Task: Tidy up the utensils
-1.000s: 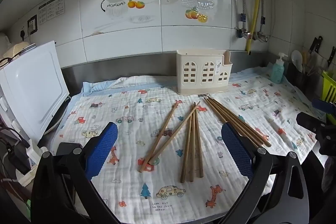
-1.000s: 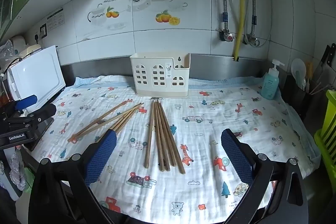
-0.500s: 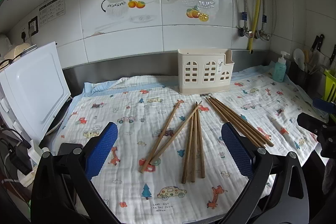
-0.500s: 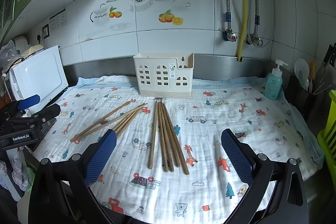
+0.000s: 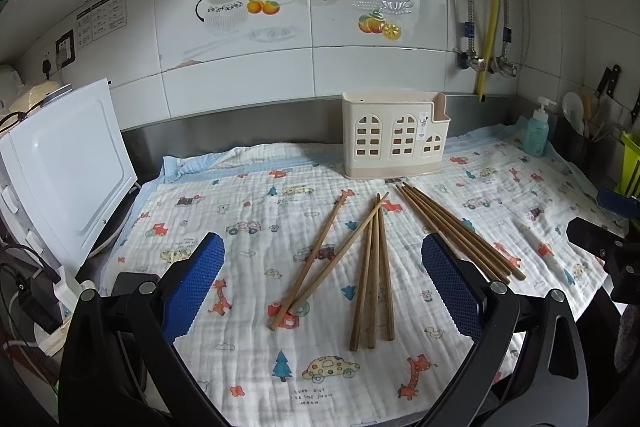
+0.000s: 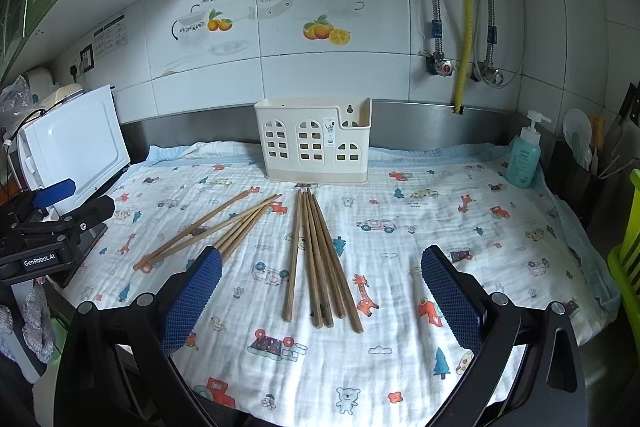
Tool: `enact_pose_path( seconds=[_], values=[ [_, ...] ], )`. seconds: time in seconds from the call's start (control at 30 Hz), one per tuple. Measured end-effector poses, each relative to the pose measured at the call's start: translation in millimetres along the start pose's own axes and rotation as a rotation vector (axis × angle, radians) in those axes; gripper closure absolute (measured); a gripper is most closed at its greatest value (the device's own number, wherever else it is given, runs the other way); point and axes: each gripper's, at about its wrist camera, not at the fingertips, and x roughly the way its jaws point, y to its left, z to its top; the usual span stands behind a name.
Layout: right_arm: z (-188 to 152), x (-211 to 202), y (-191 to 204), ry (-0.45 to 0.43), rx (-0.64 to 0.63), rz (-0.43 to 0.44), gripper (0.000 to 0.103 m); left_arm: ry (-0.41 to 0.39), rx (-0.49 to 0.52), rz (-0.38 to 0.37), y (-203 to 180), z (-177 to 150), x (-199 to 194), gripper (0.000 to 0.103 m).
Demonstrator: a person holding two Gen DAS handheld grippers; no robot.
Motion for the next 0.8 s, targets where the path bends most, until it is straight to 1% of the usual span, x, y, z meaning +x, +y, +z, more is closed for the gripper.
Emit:
enact_pose_path(
  seconds=[0.8],
  values=[
    [2,-5,1,-0.021,-0.007,0.0,0.006,-0.031,-0.007,0.008,5,-2,-13,0.005]
  ],
)
